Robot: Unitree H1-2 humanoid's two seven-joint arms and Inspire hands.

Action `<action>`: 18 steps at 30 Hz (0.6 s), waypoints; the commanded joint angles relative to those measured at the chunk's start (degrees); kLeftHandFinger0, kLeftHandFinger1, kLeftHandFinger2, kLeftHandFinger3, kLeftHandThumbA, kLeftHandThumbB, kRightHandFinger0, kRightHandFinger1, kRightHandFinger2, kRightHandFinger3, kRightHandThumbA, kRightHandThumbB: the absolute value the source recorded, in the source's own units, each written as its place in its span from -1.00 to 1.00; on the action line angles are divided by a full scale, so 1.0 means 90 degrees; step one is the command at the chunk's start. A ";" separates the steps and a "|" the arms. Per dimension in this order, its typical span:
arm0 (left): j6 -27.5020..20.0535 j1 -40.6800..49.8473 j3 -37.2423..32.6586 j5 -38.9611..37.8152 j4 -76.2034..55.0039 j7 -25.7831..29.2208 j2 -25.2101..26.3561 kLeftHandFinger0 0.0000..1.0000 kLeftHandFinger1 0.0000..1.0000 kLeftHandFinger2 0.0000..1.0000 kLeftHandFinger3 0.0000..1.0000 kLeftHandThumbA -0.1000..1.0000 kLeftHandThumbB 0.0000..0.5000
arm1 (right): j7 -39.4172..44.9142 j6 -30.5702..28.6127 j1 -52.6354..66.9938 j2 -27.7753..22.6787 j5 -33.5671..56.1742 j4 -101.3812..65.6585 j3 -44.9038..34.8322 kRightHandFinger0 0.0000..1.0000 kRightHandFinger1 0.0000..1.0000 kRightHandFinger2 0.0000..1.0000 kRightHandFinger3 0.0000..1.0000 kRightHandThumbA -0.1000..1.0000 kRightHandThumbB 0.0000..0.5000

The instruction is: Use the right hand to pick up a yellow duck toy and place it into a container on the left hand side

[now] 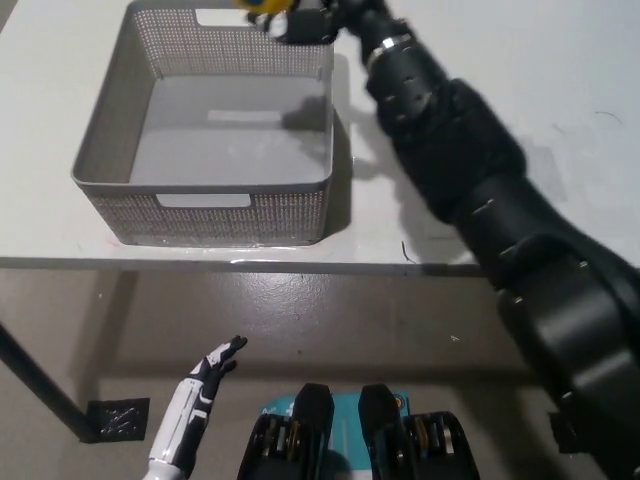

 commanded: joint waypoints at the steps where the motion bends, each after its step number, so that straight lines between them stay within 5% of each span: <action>1: -0.0199 0.0096 -0.0235 0.0159 -0.0237 0.0030 -0.0035 1.00 1.00 0.85 1.00 1.00 1.00 | -0.0239 -0.0059 -0.0112 0.0173 -0.0233 -0.0344 0.0207 -1.00 -0.49 0.04 0.09 -0.74 -0.54; 8: -0.0199 0.0009 -0.0473 0.0342 -0.0209 0.0070 0.0001 1.00 1.00 0.83 1.00 1.00 1.00 | -0.0375 -0.0091 0.0212 0.0236 -0.0574 -0.0269 0.0582 -0.95 -0.30 0.30 0.41 -0.86 -0.48; 10: -0.0199 -0.0027 -0.0512 0.0412 -0.0219 0.0111 0.0027 1.00 1.00 0.84 1.00 1.00 1.00 | -0.0336 0.0015 0.0218 0.0262 -0.0564 -0.0157 0.0615 -0.87 -0.20 0.39 0.48 -0.73 -0.38; 11: -0.0199 -0.0036 -0.0519 0.0432 -0.0238 0.0113 0.0046 1.00 1.00 0.84 1.00 1.00 1.00 | -0.0297 0.0092 0.0210 0.0273 -0.0550 -0.0053 0.0617 -0.54 0.09 0.68 0.79 -0.32 -0.07; 15: -0.0199 -0.0047 -0.0538 0.0439 -0.0246 0.0129 0.0066 1.00 1.00 0.84 1.00 1.00 1.00 | -0.0299 0.0106 0.0196 0.0274 -0.0538 0.0006 0.0629 -0.54 0.09 0.68 0.79 -0.32 -0.07; 16: -0.0199 -0.0052 -0.0547 0.0438 -0.0251 0.0136 0.0072 1.00 1.00 0.84 1.00 1.00 1.00 | -0.0150 0.0169 0.0187 0.0253 -0.0540 0.0008 0.0655 0.32 0.90 1.00 1.00 0.07 0.21; 17: -0.0199 -0.0054 -0.0548 0.0450 -0.0271 0.0124 0.0088 1.00 1.00 0.86 1.00 1.00 1.00 | 0.0347 0.0315 0.0196 0.0167 -0.0477 -0.0061 0.0678 1.00 1.00 1.00 1.00 0.65 0.84; 18: -0.0199 -0.0058 -0.0543 0.0457 -0.0291 0.0100 0.0103 1.00 1.00 0.89 1.00 1.00 1.00 | 0.0706 0.0408 0.0205 0.0093 -0.0429 -0.0111 0.0694 1.00 1.00 1.00 1.00 0.89 0.97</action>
